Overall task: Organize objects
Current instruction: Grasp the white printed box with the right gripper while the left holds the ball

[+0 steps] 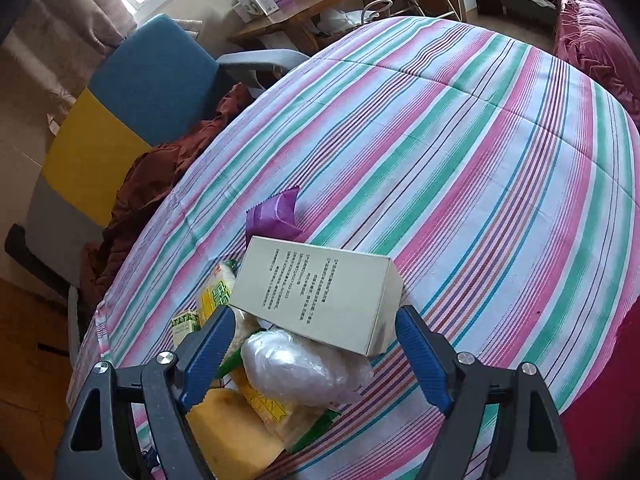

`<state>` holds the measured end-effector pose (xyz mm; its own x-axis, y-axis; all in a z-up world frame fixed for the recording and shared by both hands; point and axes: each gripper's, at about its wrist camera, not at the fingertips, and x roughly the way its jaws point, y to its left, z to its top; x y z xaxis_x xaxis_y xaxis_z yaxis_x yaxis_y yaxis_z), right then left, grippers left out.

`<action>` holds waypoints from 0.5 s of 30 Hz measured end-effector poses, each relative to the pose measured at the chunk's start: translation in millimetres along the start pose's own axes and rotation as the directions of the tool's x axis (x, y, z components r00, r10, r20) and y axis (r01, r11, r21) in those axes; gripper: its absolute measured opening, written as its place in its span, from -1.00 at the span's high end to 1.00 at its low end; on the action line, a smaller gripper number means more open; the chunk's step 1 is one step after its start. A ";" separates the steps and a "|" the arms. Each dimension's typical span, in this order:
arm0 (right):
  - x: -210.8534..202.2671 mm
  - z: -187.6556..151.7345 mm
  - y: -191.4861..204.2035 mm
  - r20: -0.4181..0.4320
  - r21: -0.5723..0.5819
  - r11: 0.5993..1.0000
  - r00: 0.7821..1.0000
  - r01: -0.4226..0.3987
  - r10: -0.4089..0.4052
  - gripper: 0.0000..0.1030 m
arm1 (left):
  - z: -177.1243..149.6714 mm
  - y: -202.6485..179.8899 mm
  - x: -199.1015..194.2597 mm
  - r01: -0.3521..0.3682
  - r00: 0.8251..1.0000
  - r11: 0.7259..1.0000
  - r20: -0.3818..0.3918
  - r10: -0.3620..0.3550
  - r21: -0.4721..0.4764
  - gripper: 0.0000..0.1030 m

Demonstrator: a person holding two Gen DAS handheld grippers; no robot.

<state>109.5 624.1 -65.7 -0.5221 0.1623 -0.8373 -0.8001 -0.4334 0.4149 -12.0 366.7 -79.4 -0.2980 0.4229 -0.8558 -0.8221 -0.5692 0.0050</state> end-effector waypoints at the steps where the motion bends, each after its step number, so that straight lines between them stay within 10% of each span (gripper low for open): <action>1: 1.4 -2.0 0.5 -0.011 0.000 1.000 1.000 0.002 -0.002 -0.63 | -3.0 -1.6 -1.4 -0.003 1.000 1.000 0.003 0.003 0.008 0.27; 5: 3.8 -6.1 3.5 -0.033 -0.009 1.000 0.999 -0.026 0.025 -0.65 | -14.7 -4.7 -9.1 0.002 1.000 1.000 0.008 -0.002 0.014 0.27; 8: 7.1 -9.9 6.8 -0.096 0.028 0.971 0.966 -0.239 0.241 -0.64 | -24.3 -5.3 -14.9 0.008 1.000 1.000 0.016 -0.008 0.021 0.27; 15: -9.5 -22.9 18.1 -0.060 -0.042 0.976 0.976 -0.213 0.210 -0.64 | -36.4 -2.6 -22.4 0.028 0.999 1.000 0.027 -0.028 0.015 0.26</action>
<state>106.7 594.5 -58.4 -0.6597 0.0139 -0.7514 -0.6577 -0.4945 0.5683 14.5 333.1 -79.1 -0.2881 0.4578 -0.8411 -0.8370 -0.5470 -0.0110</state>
